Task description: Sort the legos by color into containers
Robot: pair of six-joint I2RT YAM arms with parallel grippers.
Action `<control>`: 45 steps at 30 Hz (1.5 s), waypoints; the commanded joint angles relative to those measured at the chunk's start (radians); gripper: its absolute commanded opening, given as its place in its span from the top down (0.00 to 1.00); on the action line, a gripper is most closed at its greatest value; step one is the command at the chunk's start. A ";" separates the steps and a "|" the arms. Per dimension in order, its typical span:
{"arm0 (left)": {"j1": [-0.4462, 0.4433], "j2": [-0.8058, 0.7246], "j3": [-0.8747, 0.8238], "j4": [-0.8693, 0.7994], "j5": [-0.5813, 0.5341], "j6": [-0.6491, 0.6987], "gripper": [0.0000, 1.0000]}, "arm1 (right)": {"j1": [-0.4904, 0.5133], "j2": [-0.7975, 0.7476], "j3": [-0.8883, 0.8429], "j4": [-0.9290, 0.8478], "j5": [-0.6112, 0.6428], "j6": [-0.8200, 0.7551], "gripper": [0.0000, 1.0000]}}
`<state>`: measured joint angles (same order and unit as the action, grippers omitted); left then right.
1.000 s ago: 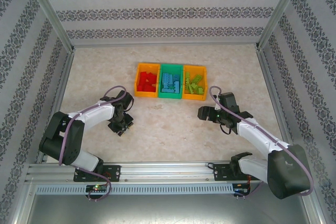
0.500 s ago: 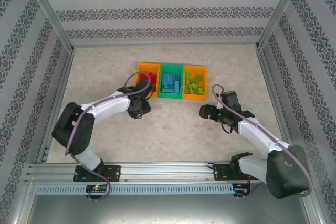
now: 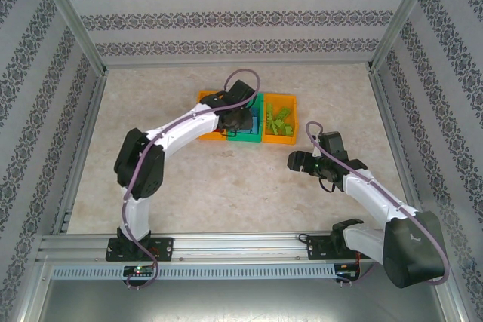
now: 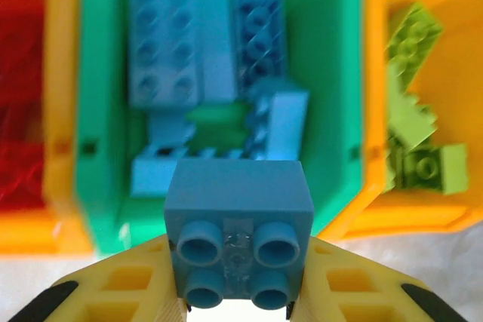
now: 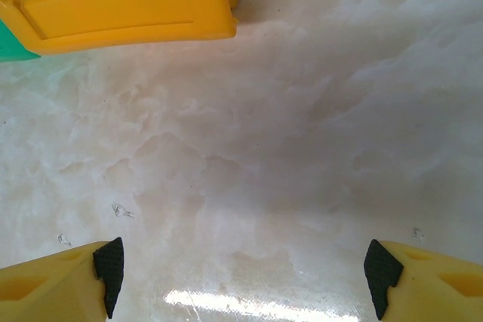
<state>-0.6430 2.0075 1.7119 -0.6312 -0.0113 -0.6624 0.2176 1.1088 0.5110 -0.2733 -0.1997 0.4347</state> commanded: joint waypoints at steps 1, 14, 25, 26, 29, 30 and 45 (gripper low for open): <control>0.020 0.099 0.141 -0.076 -0.001 0.110 0.66 | -0.010 -0.021 0.019 -0.024 -0.011 0.013 0.14; 0.056 0.271 0.406 -0.149 -0.049 0.096 0.43 | -0.010 -0.024 0.030 -0.033 -0.015 0.029 0.14; 0.053 0.198 0.382 -0.168 -0.074 0.112 0.00 | -0.027 -0.068 0.037 -0.029 0.042 -0.004 0.11; 0.054 0.188 0.373 -0.168 -0.080 0.115 0.00 | -0.029 -0.070 0.042 -0.027 0.045 -0.009 0.10; 0.053 0.158 0.346 -0.162 -0.087 0.126 0.00 | -0.030 -0.078 0.063 -0.022 0.062 -0.034 0.07; 0.052 0.149 0.334 -0.157 -0.088 0.130 0.00 | -0.030 -0.081 0.068 -0.021 0.073 -0.047 0.06; 0.049 -0.152 -0.112 0.151 -0.229 0.369 0.01 | -0.065 -0.082 -0.100 0.569 0.417 -0.343 0.02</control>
<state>-0.5888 1.9404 1.6798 -0.6041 -0.1642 -0.4133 0.1673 1.0023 0.4706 0.0551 0.1265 0.1688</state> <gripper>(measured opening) 0.994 0.979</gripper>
